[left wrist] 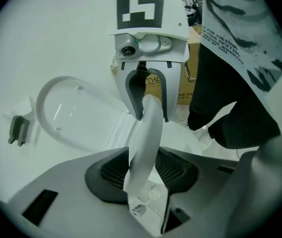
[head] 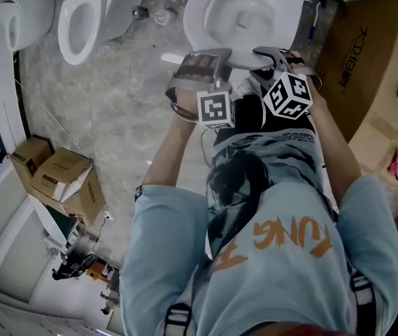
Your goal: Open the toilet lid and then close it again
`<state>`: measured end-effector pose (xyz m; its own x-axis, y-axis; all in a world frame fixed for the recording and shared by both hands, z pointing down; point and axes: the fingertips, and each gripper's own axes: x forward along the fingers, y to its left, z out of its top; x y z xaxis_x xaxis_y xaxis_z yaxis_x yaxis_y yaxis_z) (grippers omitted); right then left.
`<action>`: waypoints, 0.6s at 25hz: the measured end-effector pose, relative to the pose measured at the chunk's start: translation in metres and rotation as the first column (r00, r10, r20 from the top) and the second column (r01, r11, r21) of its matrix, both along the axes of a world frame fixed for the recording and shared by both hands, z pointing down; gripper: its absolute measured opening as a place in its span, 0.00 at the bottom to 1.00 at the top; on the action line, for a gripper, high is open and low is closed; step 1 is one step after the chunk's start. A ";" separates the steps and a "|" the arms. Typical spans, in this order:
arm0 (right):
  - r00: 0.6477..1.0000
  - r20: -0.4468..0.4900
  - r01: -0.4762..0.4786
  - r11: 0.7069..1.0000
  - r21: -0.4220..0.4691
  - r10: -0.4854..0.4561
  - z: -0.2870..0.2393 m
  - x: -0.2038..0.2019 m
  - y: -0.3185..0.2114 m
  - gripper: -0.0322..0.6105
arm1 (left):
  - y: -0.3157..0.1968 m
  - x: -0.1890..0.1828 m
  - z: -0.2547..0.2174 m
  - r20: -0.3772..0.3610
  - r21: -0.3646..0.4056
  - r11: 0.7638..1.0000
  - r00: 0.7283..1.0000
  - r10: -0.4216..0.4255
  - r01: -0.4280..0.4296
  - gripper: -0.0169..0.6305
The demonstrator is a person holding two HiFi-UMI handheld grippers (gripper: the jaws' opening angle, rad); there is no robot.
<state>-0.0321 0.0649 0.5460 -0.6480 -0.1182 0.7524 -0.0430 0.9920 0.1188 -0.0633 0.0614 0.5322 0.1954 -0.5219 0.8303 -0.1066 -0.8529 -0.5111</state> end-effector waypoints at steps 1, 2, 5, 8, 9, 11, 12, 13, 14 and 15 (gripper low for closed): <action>1.000 0.012 -0.018 1.000 0.014 0.018 -0.007 0.002 -0.006 0.40 | -0.006 0.002 -0.008 -0.019 0.008 1.000 1.000 -0.011 0.011 0.31; 0.999 0.023 -0.039 0.999 0.027 0.038 -0.015 0.004 -0.011 0.39 | -0.012 0.004 -0.015 -0.034 0.018 1.000 0.999 -0.021 0.021 0.31; 0.995 0.047 -0.094 0.993 0.072 0.091 -0.036 0.012 -0.029 0.35 | -0.031 0.010 -0.037 -0.065 0.048 0.998 0.997 -0.046 0.049 0.31; 0.990 0.057 -0.136 0.983 0.123 0.130 -0.058 0.022 -0.048 0.32 | -0.053 0.019 -0.058 -0.091 0.070 0.995 0.994 -0.061 0.068 0.32; 0.988 0.061 -0.151 0.979 0.139 0.144 -0.065 0.025 -0.055 0.31 | -0.060 0.022 -0.065 -0.103 0.070 0.995 0.993 -0.065 0.072 0.32; 0.981 0.082 -0.185 0.968 0.168 0.173 -0.080 0.029 -0.070 0.29 | -0.077 0.025 -0.079 -0.115 0.079 0.994 0.991 -0.069 0.078 0.32; 0.977 0.099 -0.203 0.963 0.178 0.188 -0.087 0.030 -0.078 0.28 | -0.086 0.025 -0.087 -0.117 0.086 0.993 0.991 -0.070 0.080 0.32; 0.972 0.114 -0.222 0.957 0.186 0.203 -0.095 0.032 -0.087 0.27 | -0.096 0.028 -0.094 -0.122 0.094 0.992 0.990 -0.071 0.083 0.32; 0.968 0.128 -0.239 0.951 0.194 0.217 -0.102 0.036 -0.097 0.27 | -0.106 0.031 -0.101 -0.130 0.102 0.991 0.989 -0.073 0.086 0.32; 0.963 0.141 -0.255 0.946 0.202 0.229 -0.108 0.040 -0.106 0.27 | -0.116 0.035 -0.108 -0.139 0.113 0.989 0.987 -0.075 0.091 0.32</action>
